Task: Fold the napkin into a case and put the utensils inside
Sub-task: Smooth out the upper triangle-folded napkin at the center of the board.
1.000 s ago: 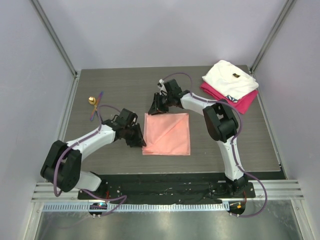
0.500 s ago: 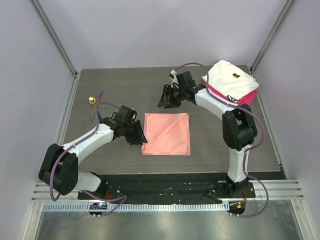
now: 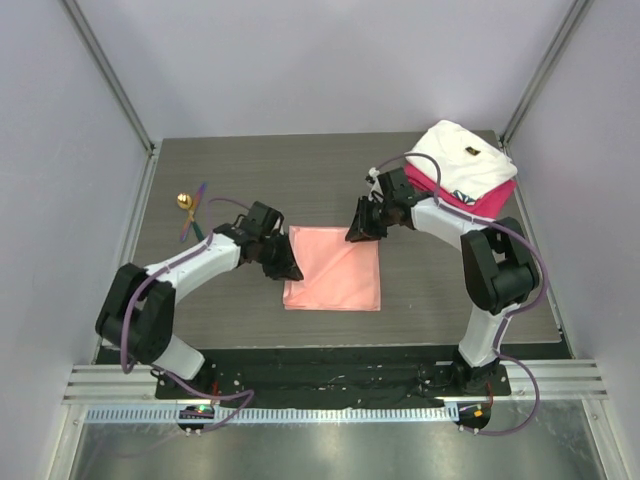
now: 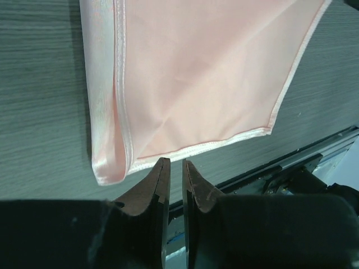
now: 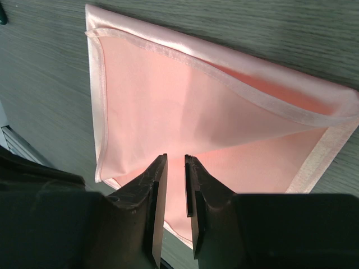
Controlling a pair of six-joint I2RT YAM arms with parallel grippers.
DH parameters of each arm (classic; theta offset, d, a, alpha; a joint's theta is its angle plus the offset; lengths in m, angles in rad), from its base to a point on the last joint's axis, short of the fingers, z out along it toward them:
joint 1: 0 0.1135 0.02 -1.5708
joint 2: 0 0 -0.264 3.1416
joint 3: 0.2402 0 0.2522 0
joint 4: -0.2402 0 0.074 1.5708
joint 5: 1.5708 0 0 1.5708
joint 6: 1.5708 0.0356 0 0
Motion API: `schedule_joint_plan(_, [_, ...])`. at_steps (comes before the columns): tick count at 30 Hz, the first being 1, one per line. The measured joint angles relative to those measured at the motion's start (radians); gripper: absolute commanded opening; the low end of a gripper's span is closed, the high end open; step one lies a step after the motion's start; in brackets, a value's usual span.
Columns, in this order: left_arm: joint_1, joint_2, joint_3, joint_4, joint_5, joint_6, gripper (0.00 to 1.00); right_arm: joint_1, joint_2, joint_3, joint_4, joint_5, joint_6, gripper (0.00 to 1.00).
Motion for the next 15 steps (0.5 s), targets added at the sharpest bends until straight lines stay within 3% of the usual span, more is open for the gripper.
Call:
schedule_joint_plan(7, [-0.011,0.151,0.008,0.049,0.026,0.021,0.18,-0.053,0.0,-0.046,0.049,-0.02,0.004,0.21])
schedule_joint_plan(15, [-0.013,0.183,0.003,0.061,0.005,0.05,0.18,-0.109,0.032,-0.046,0.093,-0.039,0.002,0.22])
